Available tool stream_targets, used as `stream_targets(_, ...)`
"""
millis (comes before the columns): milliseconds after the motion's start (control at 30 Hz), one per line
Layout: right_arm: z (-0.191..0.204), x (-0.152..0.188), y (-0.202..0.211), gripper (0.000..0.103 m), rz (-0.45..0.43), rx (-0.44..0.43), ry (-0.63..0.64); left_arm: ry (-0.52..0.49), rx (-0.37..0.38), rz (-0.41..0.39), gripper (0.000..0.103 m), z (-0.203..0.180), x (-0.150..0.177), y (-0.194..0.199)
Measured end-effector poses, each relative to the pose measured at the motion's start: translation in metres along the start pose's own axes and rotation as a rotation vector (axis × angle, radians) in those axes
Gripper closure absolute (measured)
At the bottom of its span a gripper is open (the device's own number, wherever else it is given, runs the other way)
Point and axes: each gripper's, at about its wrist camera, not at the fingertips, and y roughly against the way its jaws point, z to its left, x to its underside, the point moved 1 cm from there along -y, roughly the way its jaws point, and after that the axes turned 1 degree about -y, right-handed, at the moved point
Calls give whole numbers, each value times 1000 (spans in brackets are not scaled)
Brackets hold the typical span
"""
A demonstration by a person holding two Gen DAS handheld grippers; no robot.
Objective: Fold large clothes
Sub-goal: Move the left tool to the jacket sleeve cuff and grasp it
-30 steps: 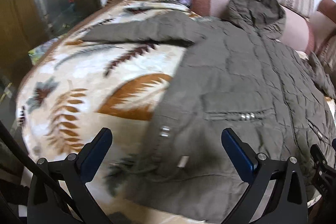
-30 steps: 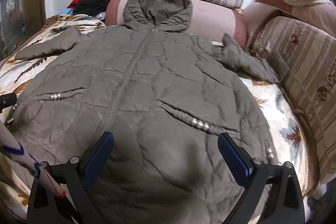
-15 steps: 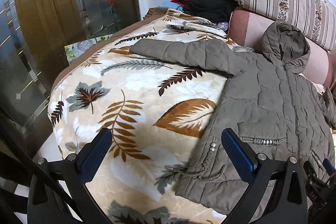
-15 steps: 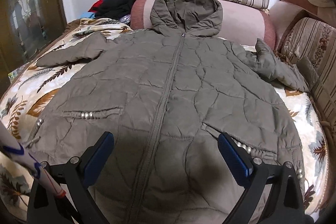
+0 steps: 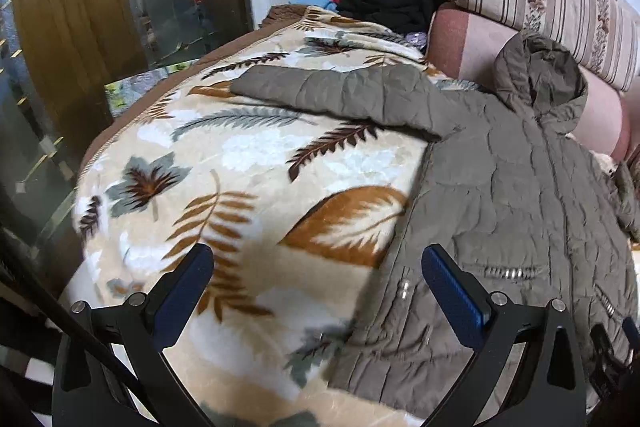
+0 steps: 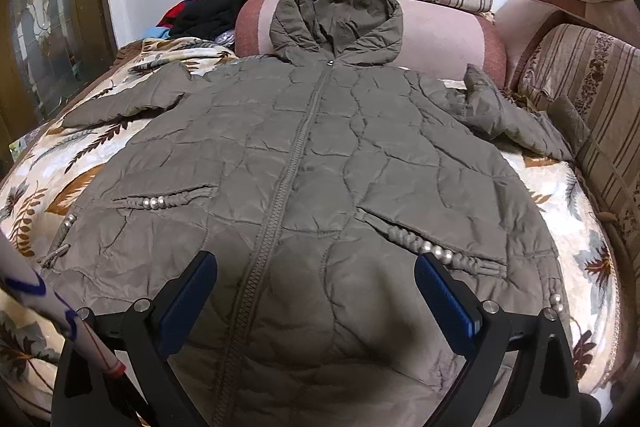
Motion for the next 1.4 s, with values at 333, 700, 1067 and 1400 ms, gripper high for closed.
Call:
stream_targets(333,-26,3,-1,2,24,104,-22,112,131,63,0,49,-79,-102)
stream_targets(700,-19,-3,-25,2,73,167,17,372,260,115,22,141,-190,-227)
stream_targets(1067,-2,-14,-56,2,131,223,81,485,255,220,18,191,-219,-341)
stream_targets(1400,11,-17,-62,2,130,222,116,313,222,169,80,146,-227,-296)
